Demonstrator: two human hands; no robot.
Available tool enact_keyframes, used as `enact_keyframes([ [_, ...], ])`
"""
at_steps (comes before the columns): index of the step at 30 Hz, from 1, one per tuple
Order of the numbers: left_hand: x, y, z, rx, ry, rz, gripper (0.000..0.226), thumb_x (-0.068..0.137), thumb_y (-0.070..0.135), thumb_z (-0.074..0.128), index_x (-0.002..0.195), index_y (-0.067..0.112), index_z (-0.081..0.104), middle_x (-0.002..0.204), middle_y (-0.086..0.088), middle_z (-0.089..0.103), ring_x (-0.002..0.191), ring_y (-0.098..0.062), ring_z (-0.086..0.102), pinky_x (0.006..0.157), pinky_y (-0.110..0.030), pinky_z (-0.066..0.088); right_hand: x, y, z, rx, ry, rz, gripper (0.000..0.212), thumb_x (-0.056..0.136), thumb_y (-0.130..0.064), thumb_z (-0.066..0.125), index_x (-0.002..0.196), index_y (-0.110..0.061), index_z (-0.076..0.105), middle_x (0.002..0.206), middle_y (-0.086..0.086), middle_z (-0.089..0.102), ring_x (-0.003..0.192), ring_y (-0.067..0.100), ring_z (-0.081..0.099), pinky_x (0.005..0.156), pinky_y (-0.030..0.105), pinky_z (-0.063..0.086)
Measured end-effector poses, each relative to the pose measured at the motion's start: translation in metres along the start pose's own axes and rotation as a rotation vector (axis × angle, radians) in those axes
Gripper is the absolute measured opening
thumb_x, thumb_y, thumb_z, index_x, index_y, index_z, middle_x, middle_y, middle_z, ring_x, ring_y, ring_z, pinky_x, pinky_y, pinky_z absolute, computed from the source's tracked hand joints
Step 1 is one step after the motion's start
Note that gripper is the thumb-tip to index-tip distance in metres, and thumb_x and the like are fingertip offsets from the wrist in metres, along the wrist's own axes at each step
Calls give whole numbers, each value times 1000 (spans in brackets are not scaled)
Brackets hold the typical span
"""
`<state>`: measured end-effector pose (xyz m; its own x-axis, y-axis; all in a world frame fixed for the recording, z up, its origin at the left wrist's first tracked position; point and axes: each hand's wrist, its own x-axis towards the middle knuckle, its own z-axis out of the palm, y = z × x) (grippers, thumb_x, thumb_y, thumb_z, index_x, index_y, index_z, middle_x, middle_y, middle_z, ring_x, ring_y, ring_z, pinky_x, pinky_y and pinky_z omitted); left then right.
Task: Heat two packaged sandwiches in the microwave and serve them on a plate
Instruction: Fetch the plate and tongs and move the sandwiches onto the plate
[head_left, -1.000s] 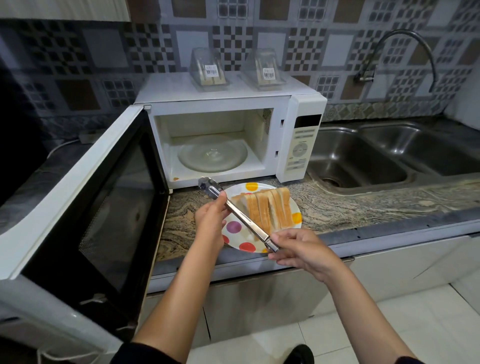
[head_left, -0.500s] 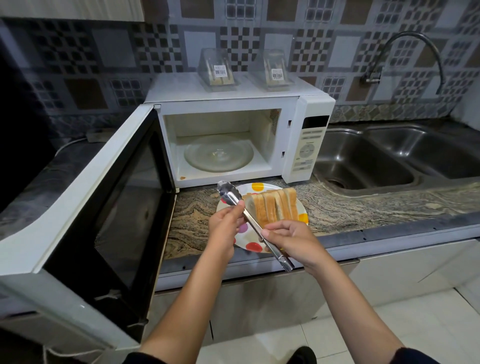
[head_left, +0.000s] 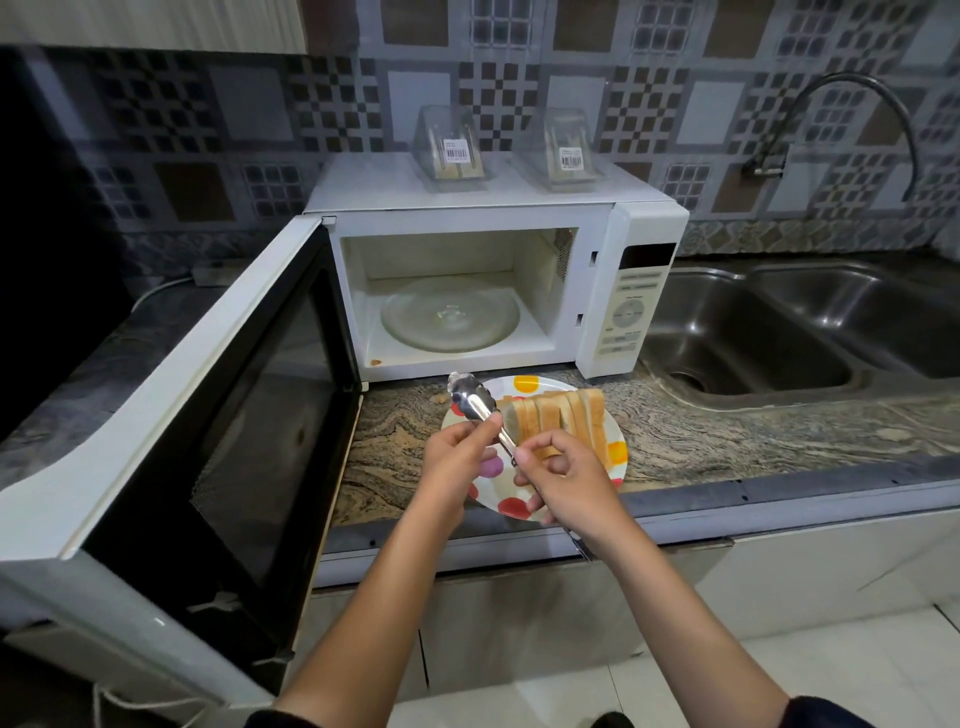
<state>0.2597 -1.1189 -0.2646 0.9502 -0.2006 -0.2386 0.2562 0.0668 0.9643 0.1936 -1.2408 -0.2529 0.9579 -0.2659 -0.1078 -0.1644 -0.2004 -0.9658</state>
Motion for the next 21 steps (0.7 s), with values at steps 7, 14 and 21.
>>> enact_keyframes([
  [7, 21, -13, -8, 195, 237, 92, 32, 93, 42, 52, 86, 14, 65, 86, -2, 65, 72, -12, 57, 51, -21, 44, 8, 12, 0, -65, -77, 17, 24, 90, -11, 61, 110, -25, 60, 101, 13, 58, 58, 5, 63, 51, 23, 51],
  [14, 50, -57, -36, 991, 335, 270, 34, 90, 38, 52, 118, 20, 58, 119, -3, 55, 112, -25, 47, 94, -41, 39, 12, 19, 12, -265, -59, -154, 36, 86, -3, 62, 107, -30, 54, 90, -23, 53, 87, 0, 58, 79, 15, 52],
  [21, 50, -65, -34, 1114, 384, 345, 31, 90, 32, 51, 116, 17, 61, 118, -1, 55, 110, -23, 46, 97, -43, 34, 33, 54, 33, -572, 124, -346, 25, 87, -3, 54, 110, -8, 63, 109, 5, 56, 103, 20, 54, 83, 18, 38],
])
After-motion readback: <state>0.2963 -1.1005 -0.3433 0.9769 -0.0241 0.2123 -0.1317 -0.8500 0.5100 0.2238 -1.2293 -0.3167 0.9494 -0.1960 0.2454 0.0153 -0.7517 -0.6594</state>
